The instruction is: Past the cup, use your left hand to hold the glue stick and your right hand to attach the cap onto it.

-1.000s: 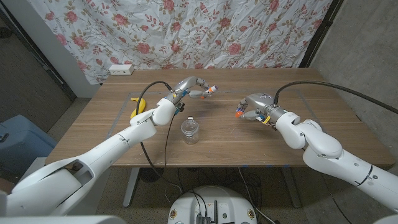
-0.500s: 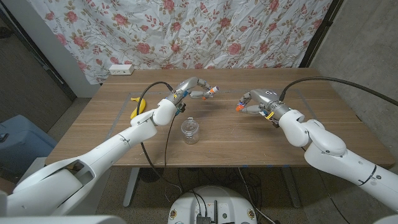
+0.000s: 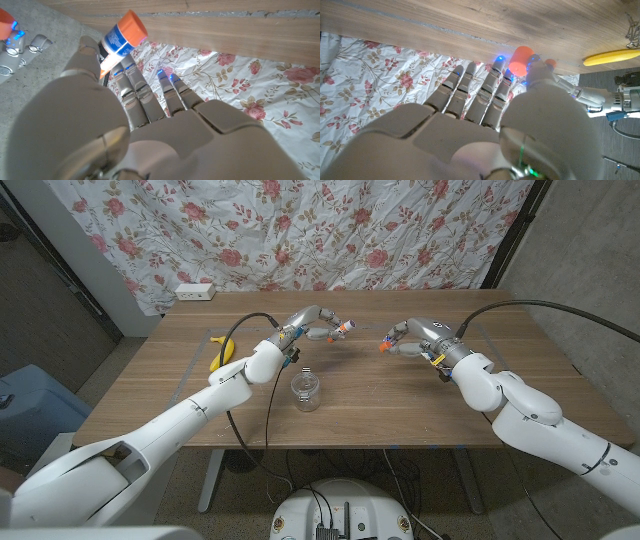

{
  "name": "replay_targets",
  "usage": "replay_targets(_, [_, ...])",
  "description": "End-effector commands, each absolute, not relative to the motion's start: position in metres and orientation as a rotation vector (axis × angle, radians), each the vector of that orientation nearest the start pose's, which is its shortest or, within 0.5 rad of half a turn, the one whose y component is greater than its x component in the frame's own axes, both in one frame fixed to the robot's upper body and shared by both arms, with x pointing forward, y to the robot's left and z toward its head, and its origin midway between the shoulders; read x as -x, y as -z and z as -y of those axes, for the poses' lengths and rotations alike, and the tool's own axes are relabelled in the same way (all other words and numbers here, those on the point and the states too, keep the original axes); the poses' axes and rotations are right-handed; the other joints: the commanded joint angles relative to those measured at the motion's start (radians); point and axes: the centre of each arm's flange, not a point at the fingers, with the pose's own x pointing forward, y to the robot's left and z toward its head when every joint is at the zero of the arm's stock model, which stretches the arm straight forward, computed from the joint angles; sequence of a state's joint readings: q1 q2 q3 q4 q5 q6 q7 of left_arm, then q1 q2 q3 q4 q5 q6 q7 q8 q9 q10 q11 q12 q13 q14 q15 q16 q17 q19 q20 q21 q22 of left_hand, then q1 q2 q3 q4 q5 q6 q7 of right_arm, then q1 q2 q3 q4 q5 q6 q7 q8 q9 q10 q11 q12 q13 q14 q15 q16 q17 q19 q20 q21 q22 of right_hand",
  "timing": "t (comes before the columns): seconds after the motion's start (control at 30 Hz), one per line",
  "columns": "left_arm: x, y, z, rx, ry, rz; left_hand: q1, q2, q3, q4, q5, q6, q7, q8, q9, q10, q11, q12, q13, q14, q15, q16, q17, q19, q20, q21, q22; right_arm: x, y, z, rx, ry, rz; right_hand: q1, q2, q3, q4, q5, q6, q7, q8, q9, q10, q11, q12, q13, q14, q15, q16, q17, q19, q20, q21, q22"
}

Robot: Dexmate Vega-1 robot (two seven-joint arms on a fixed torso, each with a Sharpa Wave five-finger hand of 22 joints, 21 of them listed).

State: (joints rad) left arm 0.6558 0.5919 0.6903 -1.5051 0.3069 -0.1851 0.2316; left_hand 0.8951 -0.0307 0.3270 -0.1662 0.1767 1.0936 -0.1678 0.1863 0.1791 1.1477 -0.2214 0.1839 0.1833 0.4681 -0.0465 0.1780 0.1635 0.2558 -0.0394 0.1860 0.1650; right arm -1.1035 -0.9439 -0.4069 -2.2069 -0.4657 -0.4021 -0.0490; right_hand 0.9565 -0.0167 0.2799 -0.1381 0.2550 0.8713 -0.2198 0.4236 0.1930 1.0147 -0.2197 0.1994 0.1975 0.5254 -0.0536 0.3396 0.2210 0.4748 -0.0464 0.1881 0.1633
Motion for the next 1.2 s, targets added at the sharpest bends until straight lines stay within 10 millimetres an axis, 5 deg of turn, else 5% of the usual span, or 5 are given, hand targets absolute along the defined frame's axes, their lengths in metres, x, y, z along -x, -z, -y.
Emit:
replay_targets(0.03, [-0.610,-0.033,-0.145,-0.998,0.156,0.931,0.011,0.050,0.004,0.003,0.008,0.019,0.003,0.007,0.006,-0.004,-0.002,0.005,0.005,0.006,-0.137,0.000,0.001,0.006,-0.043,0.003,0.003,-0.501,-0.016,0.229,1.230,0.035,0.649,-0.007,0.000,-0.007,0.000,-0.002,0.011,0.001,-0.005,0.003,0.009,-0.002,-0.004,0.003,0.006,-0.145,0.005,0.004,-0.003,-0.035,-0.002,0.002])
replay_targets(1.2, [-0.592,-0.034,-0.132,-0.967,0.148,0.973,0.009,0.053,0.004,0.003,0.008,0.016,0.002,0.007,0.006,-0.008,-0.002,0.006,0.005,0.006,-0.138,0.000,0.001,0.005,-0.042,0.002,0.003,-0.487,-0.056,0.227,1.113,0.007,0.710,-0.022,0.009,-0.023,0.005,-0.011,0.006,0.001,-0.022,0.001,-0.003,-0.001,-0.008,0.004,-0.005,-0.144,0.006,0.009,-0.004,-0.019,-0.001,0.003])
